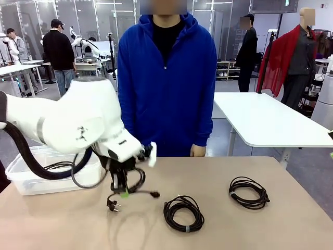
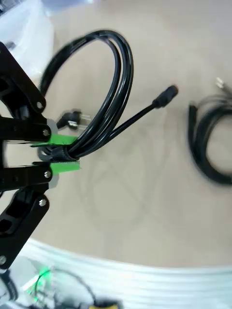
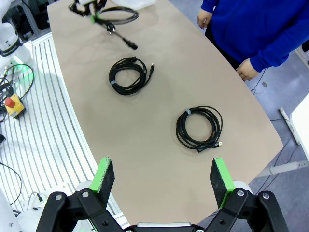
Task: Organize and store the cables.
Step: Place the Power Cable into the Organizing box.
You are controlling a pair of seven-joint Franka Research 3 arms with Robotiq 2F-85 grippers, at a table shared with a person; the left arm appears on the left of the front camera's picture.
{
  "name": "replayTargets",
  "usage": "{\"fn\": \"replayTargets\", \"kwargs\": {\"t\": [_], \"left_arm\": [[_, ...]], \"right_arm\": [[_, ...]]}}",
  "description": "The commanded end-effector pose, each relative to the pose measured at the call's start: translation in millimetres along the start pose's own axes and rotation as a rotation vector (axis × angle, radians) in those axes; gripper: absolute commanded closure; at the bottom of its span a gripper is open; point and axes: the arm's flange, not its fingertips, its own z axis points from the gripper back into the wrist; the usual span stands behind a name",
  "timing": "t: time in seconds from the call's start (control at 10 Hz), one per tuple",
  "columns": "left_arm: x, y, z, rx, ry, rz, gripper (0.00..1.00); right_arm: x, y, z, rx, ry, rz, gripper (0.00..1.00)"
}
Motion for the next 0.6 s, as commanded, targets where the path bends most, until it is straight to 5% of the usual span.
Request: {"fn": "replayTargets", "kwargs": {"t": [0.0,0.3,0.5], "left_arm": [[-39.8,22.3,50.1,0.191,-0.049,-0.04,0.84],[-89.1,47.7,115.1,0.395,0.017,-0.042,0.84],[-118.8,61.7,137.8,0.419,0.046,-0.032,0.84]], "right_arm": [[0.0,1.0,0.7,-0.002,0.0,0.004,0.0],[0.0,1.0,0.7,-0.002,0.0,0.004,0.0],[0.0,1.0,0.7,-0.002,0.0,0.004,0.0]]}}
